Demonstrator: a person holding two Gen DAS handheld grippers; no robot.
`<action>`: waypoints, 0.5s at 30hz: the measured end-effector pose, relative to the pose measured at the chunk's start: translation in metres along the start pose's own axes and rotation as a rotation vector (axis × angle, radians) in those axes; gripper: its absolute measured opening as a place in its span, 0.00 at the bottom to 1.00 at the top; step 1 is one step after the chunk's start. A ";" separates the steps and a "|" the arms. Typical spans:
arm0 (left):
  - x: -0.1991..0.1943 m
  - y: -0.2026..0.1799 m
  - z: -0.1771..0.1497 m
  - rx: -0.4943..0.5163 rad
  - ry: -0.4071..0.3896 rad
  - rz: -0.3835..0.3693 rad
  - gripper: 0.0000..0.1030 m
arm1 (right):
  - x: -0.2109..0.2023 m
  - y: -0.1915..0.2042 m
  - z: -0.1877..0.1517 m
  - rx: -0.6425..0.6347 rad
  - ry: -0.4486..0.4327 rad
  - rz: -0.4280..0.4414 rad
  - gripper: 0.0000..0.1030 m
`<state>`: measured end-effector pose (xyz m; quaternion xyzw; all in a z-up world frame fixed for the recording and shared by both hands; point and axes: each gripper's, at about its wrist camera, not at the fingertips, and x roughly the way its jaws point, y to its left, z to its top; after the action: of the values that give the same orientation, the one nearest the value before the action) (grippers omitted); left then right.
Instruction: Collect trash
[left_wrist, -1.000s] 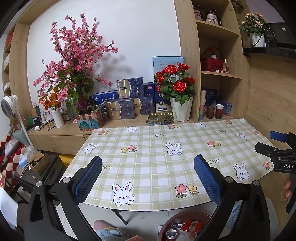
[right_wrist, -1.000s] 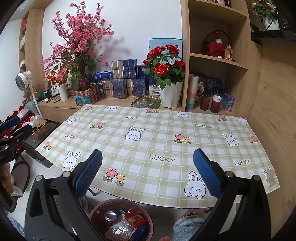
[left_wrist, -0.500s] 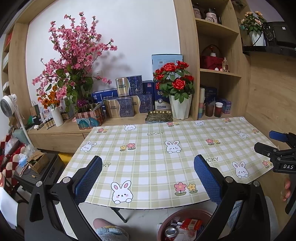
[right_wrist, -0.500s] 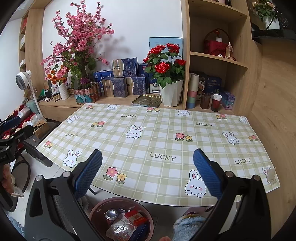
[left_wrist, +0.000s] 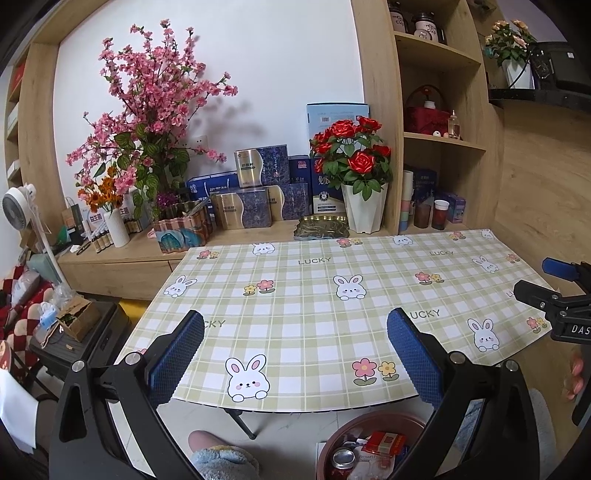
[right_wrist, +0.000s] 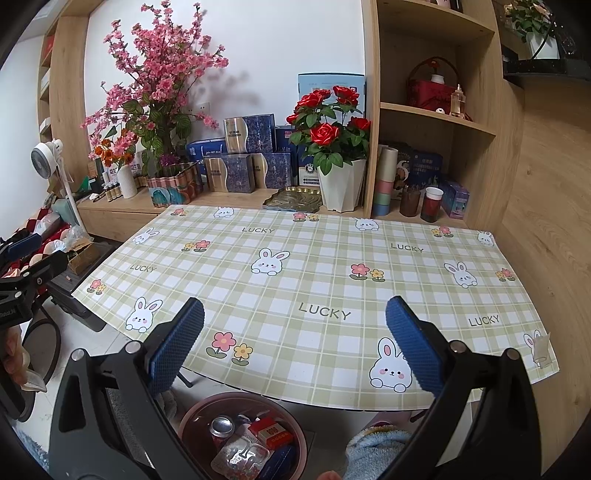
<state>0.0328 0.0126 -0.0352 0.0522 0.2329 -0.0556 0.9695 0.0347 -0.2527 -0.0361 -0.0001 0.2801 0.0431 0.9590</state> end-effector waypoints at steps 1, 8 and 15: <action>0.000 0.000 0.000 0.000 0.001 0.001 0.94 | 0.000 0.000 0.000 0.000 0.000 0.000 0.94; 0.001 0.004 -0.003 -0.002 0.007 0.003 0.94 | 0.000 0.000 0.000 0.000 0.002 0.000 0.94; 0.000 0.004 -0.003 0.000 0.007 0.006 0.94 | 0.000 0.001 -0.003 -0.002 0.004 0.003 0.94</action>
<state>0.0323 0.0165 -0.0379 0.0532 0.2362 -0.0525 0.9688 0.0327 -0.2518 -0.0385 -0.0009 0.2818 0.0447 0.9584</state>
